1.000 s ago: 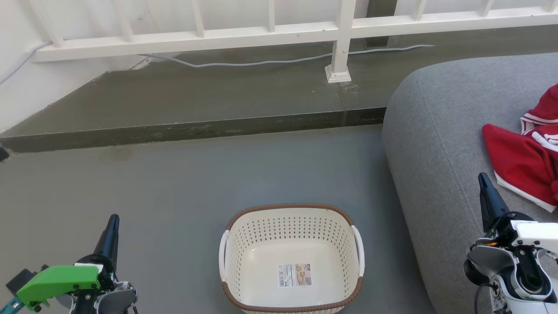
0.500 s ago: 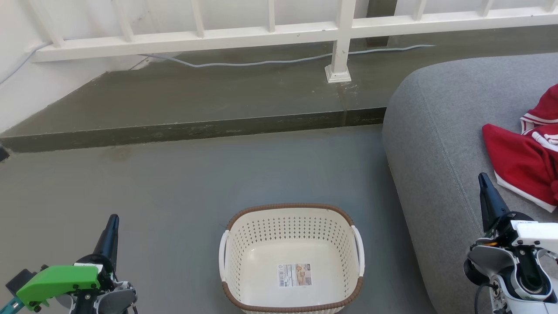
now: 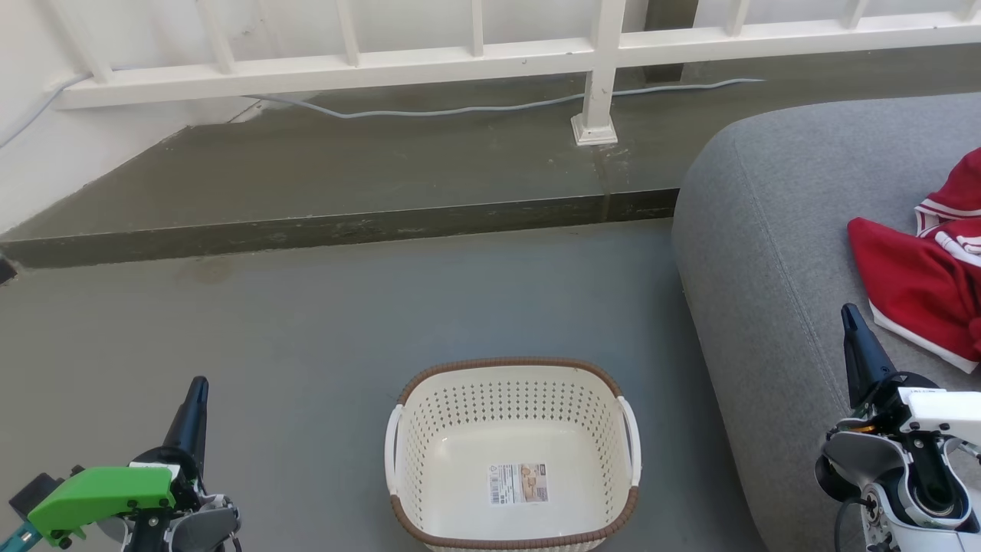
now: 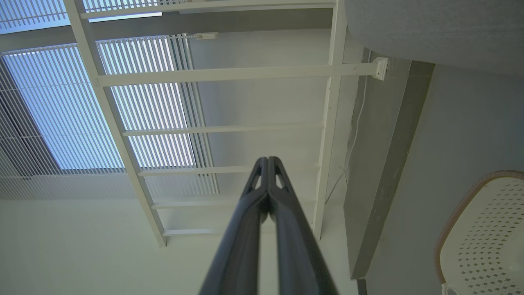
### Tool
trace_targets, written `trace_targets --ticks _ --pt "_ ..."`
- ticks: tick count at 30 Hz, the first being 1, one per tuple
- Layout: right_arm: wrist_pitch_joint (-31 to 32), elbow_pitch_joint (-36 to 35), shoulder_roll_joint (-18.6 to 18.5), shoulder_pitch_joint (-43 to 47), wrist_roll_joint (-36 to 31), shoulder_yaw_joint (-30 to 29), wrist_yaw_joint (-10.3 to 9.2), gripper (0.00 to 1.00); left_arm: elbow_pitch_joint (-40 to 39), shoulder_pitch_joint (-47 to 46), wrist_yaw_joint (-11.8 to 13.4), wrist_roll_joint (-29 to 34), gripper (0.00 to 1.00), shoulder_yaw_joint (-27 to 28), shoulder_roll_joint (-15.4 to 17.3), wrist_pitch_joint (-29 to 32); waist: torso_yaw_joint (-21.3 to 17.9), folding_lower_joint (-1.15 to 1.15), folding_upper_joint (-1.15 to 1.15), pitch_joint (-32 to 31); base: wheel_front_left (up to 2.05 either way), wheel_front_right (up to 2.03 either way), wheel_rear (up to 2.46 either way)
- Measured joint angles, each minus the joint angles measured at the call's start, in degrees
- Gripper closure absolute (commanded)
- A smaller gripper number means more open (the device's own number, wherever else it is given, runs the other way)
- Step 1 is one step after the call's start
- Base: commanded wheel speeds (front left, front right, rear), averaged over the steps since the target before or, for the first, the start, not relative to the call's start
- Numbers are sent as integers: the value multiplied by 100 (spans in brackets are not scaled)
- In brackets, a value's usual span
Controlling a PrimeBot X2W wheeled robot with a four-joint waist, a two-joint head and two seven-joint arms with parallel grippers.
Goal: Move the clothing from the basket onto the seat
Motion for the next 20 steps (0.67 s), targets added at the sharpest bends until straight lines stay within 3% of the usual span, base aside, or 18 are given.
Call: trace_targets --ticks 20 --pt "0 -1 2 0 0 -3 0 100 -5 -1 0 8 100 21 -5 41 0 0 0 1 0 0 0"
